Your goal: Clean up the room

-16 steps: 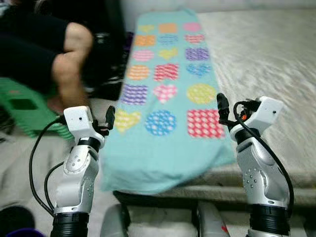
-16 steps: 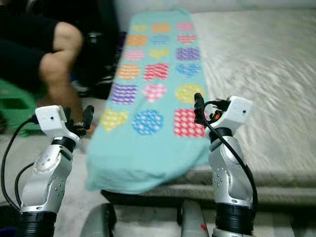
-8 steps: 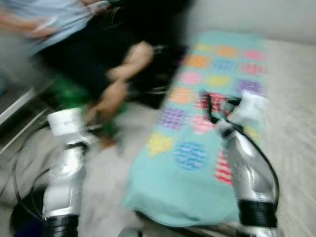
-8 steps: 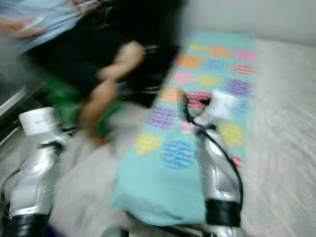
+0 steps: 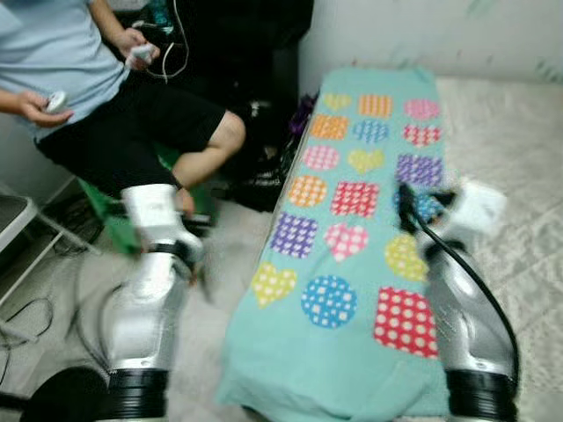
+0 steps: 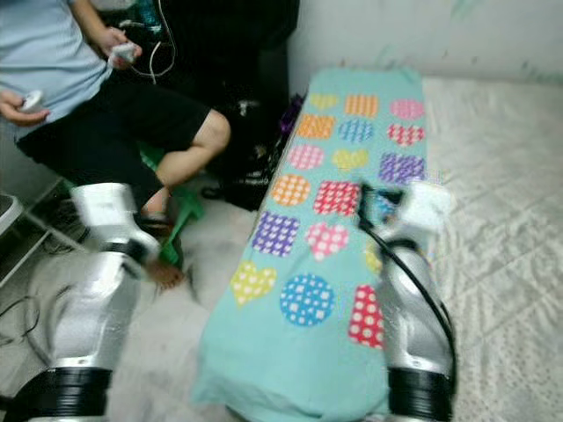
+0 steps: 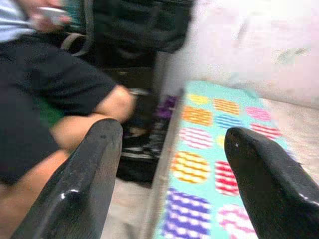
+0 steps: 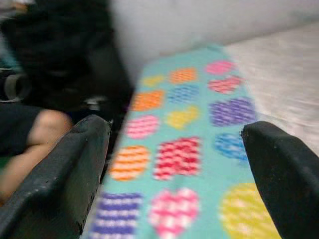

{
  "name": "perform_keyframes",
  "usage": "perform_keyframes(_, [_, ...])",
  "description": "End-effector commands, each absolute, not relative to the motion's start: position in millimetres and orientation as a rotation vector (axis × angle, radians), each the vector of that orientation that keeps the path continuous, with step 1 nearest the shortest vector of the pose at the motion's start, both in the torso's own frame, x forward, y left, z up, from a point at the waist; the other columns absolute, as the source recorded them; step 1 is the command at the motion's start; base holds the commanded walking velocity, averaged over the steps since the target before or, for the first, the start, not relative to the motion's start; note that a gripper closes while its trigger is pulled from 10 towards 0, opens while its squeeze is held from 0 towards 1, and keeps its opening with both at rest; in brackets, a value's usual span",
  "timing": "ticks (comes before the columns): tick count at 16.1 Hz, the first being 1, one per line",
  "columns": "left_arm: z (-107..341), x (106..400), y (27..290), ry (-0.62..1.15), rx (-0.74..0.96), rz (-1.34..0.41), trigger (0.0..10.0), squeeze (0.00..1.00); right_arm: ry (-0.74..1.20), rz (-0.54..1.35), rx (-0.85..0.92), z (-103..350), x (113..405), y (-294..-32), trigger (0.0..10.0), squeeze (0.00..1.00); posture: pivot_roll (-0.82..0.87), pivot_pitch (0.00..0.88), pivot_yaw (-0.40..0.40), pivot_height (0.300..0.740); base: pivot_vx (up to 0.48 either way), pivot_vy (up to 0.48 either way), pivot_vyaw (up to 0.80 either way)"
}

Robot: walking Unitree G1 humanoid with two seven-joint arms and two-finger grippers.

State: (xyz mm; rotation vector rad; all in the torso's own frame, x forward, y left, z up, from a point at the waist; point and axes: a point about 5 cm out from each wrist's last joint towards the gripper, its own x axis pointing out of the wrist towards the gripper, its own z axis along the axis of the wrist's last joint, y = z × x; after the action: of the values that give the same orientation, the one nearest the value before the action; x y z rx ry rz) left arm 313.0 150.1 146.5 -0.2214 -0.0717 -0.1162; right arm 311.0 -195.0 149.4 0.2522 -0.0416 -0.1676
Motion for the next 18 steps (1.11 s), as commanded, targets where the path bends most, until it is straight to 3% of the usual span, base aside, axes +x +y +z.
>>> perform_keyframes(1, [136.5,311.1,161.5,-0.024,-0.224,-0.075,10.0,0.00,-0.036,-0.156,0.258,150.2,311.5,-190.1,10.0,0.00,-0.13,0.000,0.097,0.740,0.000,0.000,-0.80])
perform_keyframes(5, [128.6,306.2,161.4,-0.001,-0.233,-0.076,10.0,0.00,-0.049,-0.176,0.276,151.2,318.1,-192.5,10.0,0.00,-0.12,0.000,0.083,0.740,0.000,0.000,-0.80])
perform_keyframes(11, [127.9,308.4,168.2,-0.002,-0.183,-0.089,10.0,0.00,-0.064,-0.217,0.285,143.4,310.0,-194.1,10.0,0.00,-0.12,0.000,0.132,0.740,0.000,0.000,0.00])
perform_keyframes(18, [128.3,307.8,156.2,-0.017,-0.211,-0.137,10.0,0.00,-0.066,-0.184,0.241,146.8,319.9,-195.9,10.0,0.00,-0.12,0.000,0.091,0.740,0.000,0.000,-0.80])
